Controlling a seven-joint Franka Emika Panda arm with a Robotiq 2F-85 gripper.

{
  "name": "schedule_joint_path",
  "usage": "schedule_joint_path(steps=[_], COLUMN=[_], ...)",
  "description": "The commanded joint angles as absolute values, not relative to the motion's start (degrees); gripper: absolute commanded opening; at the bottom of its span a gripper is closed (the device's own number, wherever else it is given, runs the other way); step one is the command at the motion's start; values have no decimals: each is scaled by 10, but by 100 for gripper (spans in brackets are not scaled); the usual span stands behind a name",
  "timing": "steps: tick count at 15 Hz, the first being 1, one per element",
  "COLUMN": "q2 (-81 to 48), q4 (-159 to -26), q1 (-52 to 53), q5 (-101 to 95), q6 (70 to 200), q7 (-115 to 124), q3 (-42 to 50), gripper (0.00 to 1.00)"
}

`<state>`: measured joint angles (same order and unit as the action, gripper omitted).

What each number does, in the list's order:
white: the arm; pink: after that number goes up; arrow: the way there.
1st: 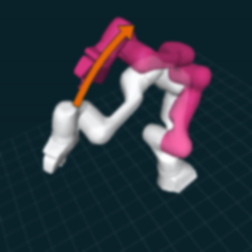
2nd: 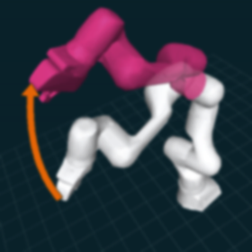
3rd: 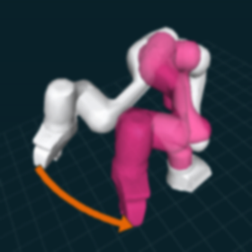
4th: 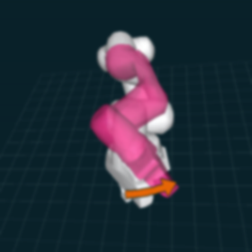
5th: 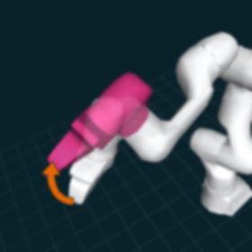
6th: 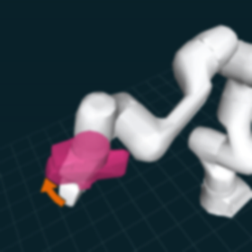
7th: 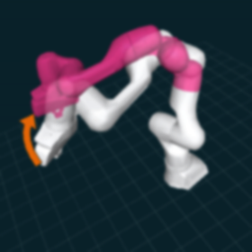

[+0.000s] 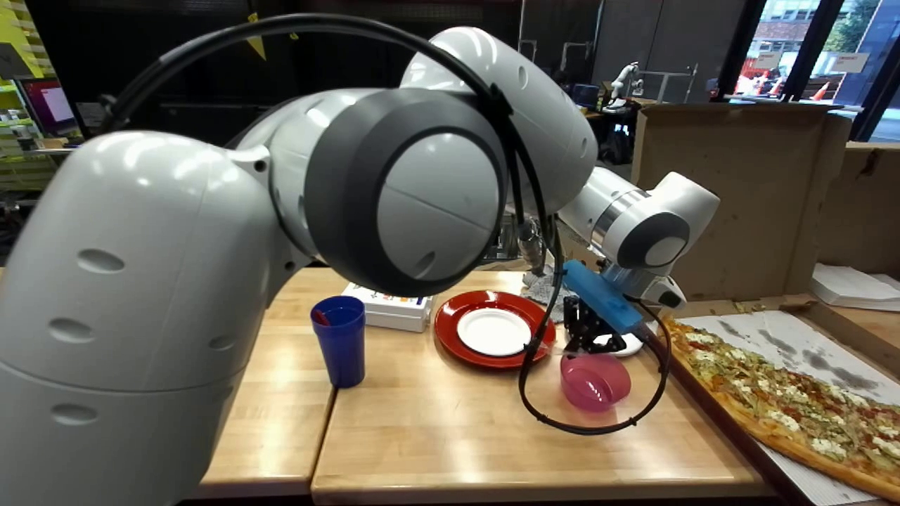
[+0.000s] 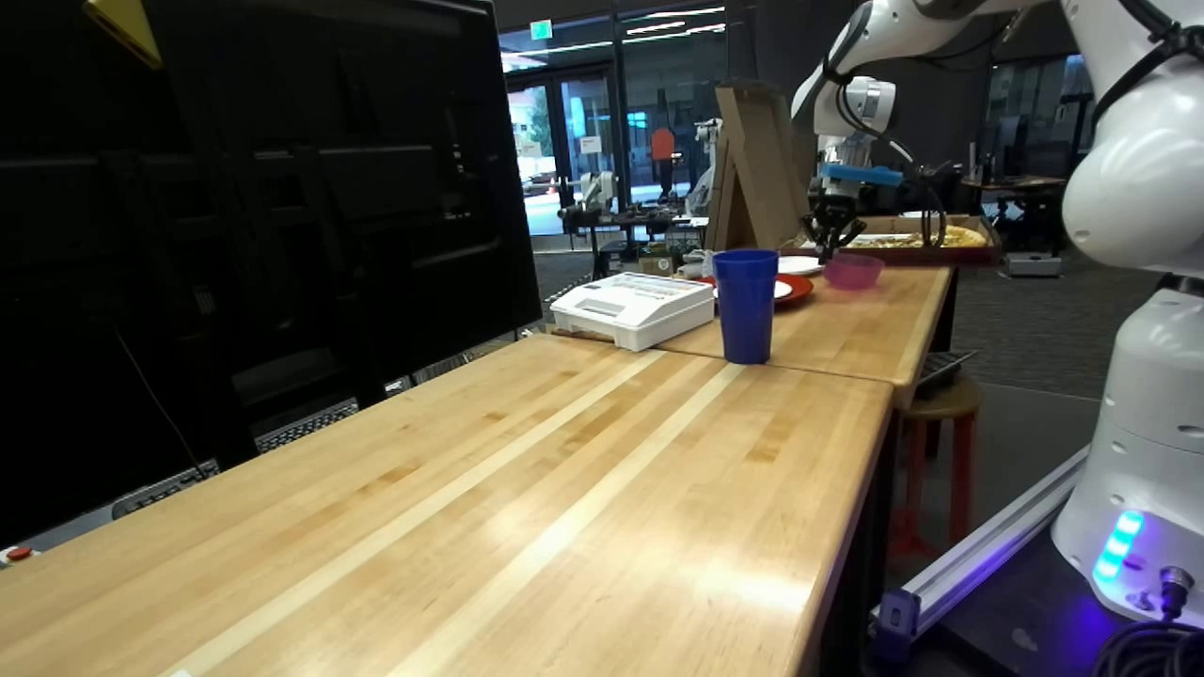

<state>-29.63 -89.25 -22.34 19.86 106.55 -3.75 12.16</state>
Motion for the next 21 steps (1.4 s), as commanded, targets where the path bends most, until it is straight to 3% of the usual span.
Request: schedule_joint_path(steps=[1, 21], q2=[-284, -231], q4=[-899, -947], q1=[-223, -176], q5=[180, 99], q6=[1059, 1059], q7=[-32, 3], q3=[120, 122], gripper=[2, 1])
